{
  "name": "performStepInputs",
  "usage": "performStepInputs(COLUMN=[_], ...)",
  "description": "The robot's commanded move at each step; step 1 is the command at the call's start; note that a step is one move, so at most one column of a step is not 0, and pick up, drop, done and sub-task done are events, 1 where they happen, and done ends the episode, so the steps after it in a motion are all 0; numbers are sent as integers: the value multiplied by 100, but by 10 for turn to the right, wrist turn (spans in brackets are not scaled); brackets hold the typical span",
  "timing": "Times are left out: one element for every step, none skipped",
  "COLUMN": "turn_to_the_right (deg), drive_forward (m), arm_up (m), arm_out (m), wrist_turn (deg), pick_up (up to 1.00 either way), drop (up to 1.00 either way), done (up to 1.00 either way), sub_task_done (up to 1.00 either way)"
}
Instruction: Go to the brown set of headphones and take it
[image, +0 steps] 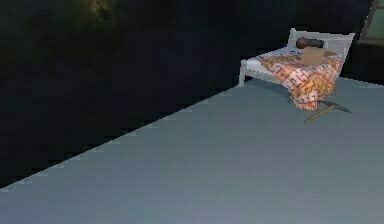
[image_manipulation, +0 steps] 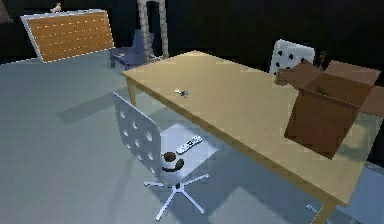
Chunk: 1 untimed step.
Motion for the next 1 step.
performStepInputs(turn_to_the_right=[0], drive_forward=[0], arm_up=[0], arm_out=[48], wrist_turn=[0], pick_up=[0], drop=[0], done=[0], sub_task_done=[0])
